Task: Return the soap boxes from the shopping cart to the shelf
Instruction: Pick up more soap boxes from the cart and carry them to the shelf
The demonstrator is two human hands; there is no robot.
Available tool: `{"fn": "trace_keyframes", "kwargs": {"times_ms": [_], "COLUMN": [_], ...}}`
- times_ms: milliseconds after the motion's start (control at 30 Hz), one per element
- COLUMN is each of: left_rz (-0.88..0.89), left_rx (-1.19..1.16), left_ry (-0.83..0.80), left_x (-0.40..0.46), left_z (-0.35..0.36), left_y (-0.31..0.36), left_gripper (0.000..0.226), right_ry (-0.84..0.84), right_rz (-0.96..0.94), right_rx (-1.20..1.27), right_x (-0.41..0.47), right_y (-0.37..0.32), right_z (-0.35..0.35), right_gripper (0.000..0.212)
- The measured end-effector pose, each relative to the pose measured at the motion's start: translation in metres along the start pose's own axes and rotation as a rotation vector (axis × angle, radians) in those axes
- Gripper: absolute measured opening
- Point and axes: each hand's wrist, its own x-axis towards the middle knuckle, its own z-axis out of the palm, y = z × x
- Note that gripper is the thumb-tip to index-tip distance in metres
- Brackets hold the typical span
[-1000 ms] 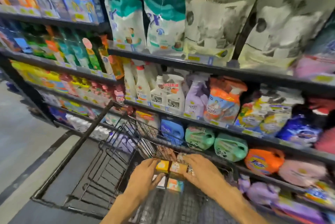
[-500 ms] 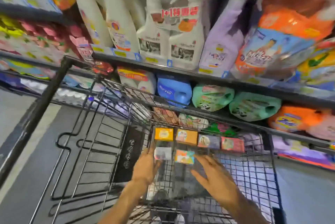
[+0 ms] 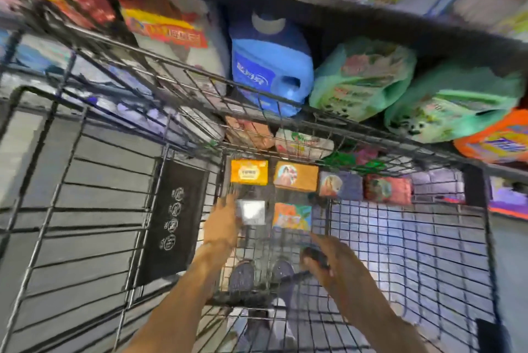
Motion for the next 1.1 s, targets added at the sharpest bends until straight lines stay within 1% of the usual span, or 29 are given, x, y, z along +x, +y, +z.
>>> {"fn": "trace_keyframes", "kwargs": {"times_ms": [100,200,267,367,500,600,667,733,800,867,933,967,1100], "left_rz": [-0.017,-0.022,-0.036,-0.052,0.001,0.026,0.011,-0.023,-0.033,-0.044,-0.061,-0.063,-0.023], "left_rx": [-0.135,-0.307,-0.377,-0.387,-0.312,-0.294,-0.339,-0.395,-0.474,-0.535,-0.553,-0.55,-0.575], "left_ry": [0.036,0.064,0.046,-0.022,-0.063,-0.099,-0.096,-0.082,-0.045,-0.02,-0.03,-0.036,-0.005], "left_x": [-0.006,-0.012,-0.01,-0.007,0.001,-0.003,-0.009,-0.016,-0.022,-0.029,-0.034,-0.036,-0.045], "left_z": [-0.003,-0.007,-0.01,-0.009,-0.005,-0.003,-0.002,0.0,0.0,-0.003,-0.006,-0.008,-0.014], "left_y": [-0.001,-0.003,-0.008,-0.014,-0.019,-0.022,-0.022,-0.02,-0.018,-0.017,-0.016,-0.018,-0.025], "left_gripper": [0.066,0.054,0.052,0.058,0.071,0.056,0.04,0.036,0.037,0.044,0.052,0.053,0.049], "right_ry": [0.021,0.039,0.044,0.086,0.08,0.062,0.067,0.075,0.078,0.077,0.075,0.073,0.096], "right_rz": [0.023,0.05,0.061,0.072,0.126,0.198,0.209,0.21,0.21,0.207,0.207,0.213,0.229], "right_rx": [0.027,0.086,0.074,0.027,-0.046,-0.011,0.018,0.045,0.072,0.089,0.091,0.087,0.127], "right_x": [0.006,0.015,0.026,0.049,0.082,0.098,0.102,0.104,0.104,0.106,0.108,0.11,0.108], "right_y": [0.002,-0.001,-0.006,-0.007,0.0,0.0,0.002,0.006,0.009,0.012,0.014,0.015,0.013], "right_z": [-0.002,-0.007,-0.011,-0.009,0.008,0.018,0.023,0.027,0.029,0.03,0.029,0.028,0.026], "right_gripper": [0.049,0.047,0.048,0.051,0.065,0.076,0.083,0.086,0.086,0.086,0.086,0.085,0.07]}}
